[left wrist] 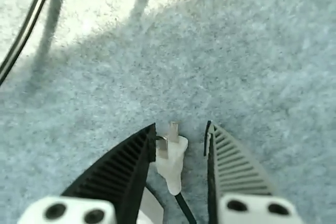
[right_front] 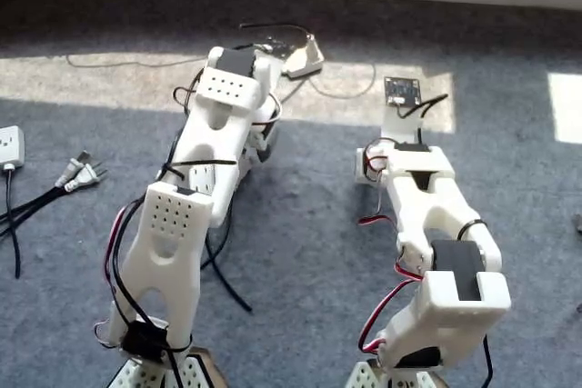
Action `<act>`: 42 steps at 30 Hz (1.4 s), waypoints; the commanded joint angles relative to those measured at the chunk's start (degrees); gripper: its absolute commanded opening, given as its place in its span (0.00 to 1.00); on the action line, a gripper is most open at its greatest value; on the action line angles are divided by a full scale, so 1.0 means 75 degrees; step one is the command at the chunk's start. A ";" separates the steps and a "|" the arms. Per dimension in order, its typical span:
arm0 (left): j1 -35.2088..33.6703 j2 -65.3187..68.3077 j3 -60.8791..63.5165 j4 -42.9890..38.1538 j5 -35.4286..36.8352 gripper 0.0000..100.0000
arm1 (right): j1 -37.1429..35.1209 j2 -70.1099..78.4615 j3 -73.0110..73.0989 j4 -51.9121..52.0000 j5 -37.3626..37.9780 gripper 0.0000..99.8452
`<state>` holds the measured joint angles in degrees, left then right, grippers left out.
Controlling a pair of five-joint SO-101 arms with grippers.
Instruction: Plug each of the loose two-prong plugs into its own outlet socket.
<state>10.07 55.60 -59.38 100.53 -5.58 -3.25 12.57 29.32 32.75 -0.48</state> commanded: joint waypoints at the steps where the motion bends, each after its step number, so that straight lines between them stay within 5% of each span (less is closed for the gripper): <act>1: -0.0053 -0.1260 0.0393 0.0105 0.0223 0.18 | -0.0006 0.0018 -0.0381 -0.0018 0.0070 0.01; 13: -0.0287 -0.3053 0.3616 -0.0047 0.0668 0.17 | -0.0006 0.0018 -0.0381 -0.0018 0.0070 0.01; 24: -0.0592 -0.4542 0.7004 -0.2204 0.0656 0.16 | -0.0006 0.0018 -0.0381 -0.0018 0.0070 0.01; 32: -0.0568 -0.8246 0.9922 -0.2321 0.0680 0.16 | -0.0006 0.0018 -0.0381 -0.0018 0.0070 0.01; 37: -0.0604 -0.9887 1.2067 -0.4689 0.0680 0.21 | -0.0006 0.0018 -0.0369 -0.0018 0.0070 0.01; 42: -0.0557 -0.8399 1.1692 -0.5451 0.0703 0.21 | -0.0006 0.0018 -0.0358 -0.0018 0.0070 0.01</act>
<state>5.93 -13.58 31.08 63.60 -0.84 -3.25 12.57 29.32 32.75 -0.48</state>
